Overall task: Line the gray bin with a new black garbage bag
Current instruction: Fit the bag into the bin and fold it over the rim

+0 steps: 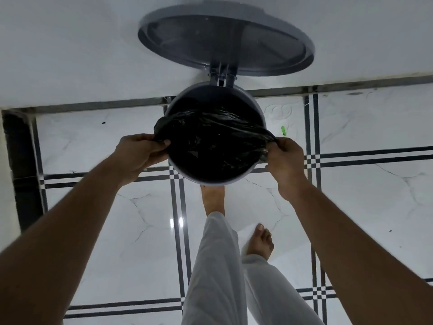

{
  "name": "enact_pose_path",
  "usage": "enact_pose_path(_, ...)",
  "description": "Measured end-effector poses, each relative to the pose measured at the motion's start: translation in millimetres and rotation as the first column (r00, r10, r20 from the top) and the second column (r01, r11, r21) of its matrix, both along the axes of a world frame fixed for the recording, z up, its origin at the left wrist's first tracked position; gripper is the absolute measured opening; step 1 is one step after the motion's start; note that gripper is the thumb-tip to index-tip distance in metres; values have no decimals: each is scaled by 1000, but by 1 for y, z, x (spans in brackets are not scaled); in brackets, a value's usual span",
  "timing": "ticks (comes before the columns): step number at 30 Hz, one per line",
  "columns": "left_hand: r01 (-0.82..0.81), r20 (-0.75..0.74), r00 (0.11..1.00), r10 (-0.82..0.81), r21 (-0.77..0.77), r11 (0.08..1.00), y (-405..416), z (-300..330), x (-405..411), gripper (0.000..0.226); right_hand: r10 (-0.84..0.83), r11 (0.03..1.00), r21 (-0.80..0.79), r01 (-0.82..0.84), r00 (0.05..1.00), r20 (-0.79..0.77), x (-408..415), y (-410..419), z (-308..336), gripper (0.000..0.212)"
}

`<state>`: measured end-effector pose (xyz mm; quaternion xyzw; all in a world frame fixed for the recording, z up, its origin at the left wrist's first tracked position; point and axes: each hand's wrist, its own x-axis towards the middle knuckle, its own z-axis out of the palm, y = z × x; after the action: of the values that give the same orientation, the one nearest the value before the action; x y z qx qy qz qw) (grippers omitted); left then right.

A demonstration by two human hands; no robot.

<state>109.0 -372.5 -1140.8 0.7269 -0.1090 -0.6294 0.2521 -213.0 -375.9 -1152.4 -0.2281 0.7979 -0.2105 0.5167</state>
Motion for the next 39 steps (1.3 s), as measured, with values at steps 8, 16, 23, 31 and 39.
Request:
enact_pose_path(8, -153, -295, 944, 149, 10, 988, 12, 11, 21, 43, -38, 998, -40, 49, 967, 253, -11, -6, 20, 34)
enact_pose_path(16, -189, -361, 917, 168, -24, 982, 0, 16, 37, 13, 143, 989, -95, -112, 892, 428, -25, -20, 39, 31)
enact_pose_path(23, -401, -455, 815, 357, 1, 916, -27, -4, 46, 20, -297, 955, 106, 278, 881, 368, -9, -52, 23, 34)
enact_pose_path(31, 14, -186, 982, -20, -30, 999, -83, -30, 39, 44, -74, 993, -63, 96, 955, 287, -9, -86, -6, 30)
enact_pose_path(39, -79, 46, 996, 82, -64, 995, -138, -53, 12, 29, -448, 881, 2, 473, 832, 328, -8, -114, -51, 20)
